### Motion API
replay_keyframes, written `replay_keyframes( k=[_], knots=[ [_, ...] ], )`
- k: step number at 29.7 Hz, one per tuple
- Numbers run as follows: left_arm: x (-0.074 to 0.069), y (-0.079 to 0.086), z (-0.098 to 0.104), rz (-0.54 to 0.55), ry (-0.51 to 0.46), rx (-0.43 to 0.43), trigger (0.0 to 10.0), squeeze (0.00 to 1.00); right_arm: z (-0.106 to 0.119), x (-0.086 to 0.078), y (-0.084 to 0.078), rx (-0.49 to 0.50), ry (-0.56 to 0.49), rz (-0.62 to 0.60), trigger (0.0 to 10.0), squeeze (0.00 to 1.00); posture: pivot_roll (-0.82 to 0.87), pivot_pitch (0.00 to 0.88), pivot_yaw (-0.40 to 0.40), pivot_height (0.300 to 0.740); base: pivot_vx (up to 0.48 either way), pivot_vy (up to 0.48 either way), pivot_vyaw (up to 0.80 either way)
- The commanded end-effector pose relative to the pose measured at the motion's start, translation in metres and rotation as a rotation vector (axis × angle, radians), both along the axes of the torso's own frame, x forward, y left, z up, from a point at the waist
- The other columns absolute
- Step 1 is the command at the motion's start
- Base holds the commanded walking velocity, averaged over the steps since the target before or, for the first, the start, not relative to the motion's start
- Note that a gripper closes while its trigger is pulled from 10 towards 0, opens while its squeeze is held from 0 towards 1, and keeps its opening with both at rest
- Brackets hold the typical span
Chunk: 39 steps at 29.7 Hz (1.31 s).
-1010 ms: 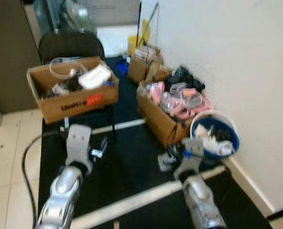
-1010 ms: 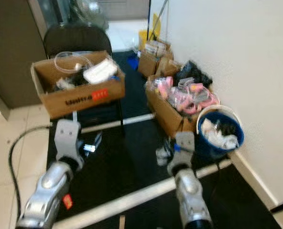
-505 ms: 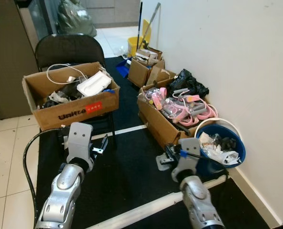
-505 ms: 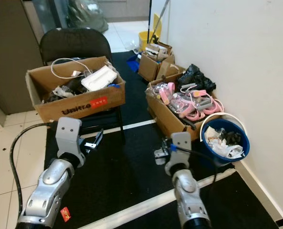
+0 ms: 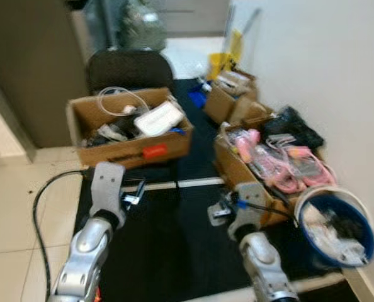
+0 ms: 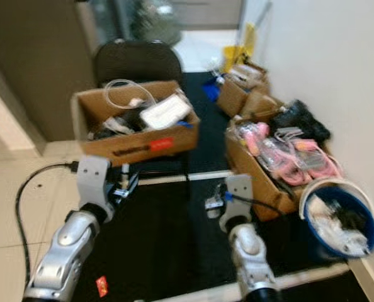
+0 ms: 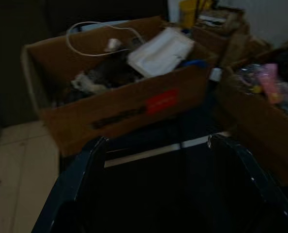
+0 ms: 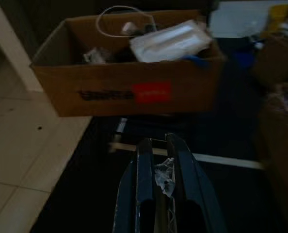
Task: Picking trash to rubbish bin
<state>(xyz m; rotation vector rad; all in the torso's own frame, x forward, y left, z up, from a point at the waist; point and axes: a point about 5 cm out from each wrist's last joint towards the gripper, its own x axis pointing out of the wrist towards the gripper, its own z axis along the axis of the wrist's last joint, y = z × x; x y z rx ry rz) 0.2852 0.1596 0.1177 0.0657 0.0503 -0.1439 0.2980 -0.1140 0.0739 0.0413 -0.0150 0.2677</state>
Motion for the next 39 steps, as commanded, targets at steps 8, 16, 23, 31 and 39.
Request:
replay_keyframes(
  k=[8, 16, 23, 31, 39],
  knots=[
    [-0.0019, -0.004, -0.0045, -0.013, 0.024, 0.0, 10.0, 0.0, -0.0046, -0.0026, -0.01, -0.026, 0.012, -0.021, 10.0, 0.0, 0.03, 0.137, -0.017, 0.74, 0.376, 0.0, 0.0],
    [-0.0009, -0.0028, -0.0036, -0.009, 0.022, 0.001, 10.0, 0.0, -0.0036, -0.001, -0.0109, 0.024, 0.016, -0.032, 10.0, 0.0, 0.03, 0.135, -0.02, 0.74, 0.376, 0.0, 0.0],
    [-0.0003, -0.003, -0.0023, -0.009, 0.016, -0.001, 10.0, 0.0, -0.0034, -0.0008, -0.0119, -0.009, 0.006, -0.025, 10.0, 0.0, 0.03, 0.134, -0.022, 0.74, 0.377, 0.0, 0.0],
    [0.0006, -0.0028, 0.0001, -0.011, 0.009, -0.003, 10.0, 0.0, -0.0028, -0.0008, -0.0085, -0.046, -0.005, -0.001, 10.0, 0.0, 0.03, 0.121, -0.024, 0.74, 0.371, 0.0, 0.36],
    [-0.0005, -0.0006, 0.0002, -0.006, 0.008, 0.0, 10.0, 0.0, -0.0013, -0.0008, -0.0062, 0.003, -0.012, 0.007, 10.0, 0.0, 0.04, 0.113, -0.027, 0.74, 0.365, 0.0, 0.53]
  ],
)
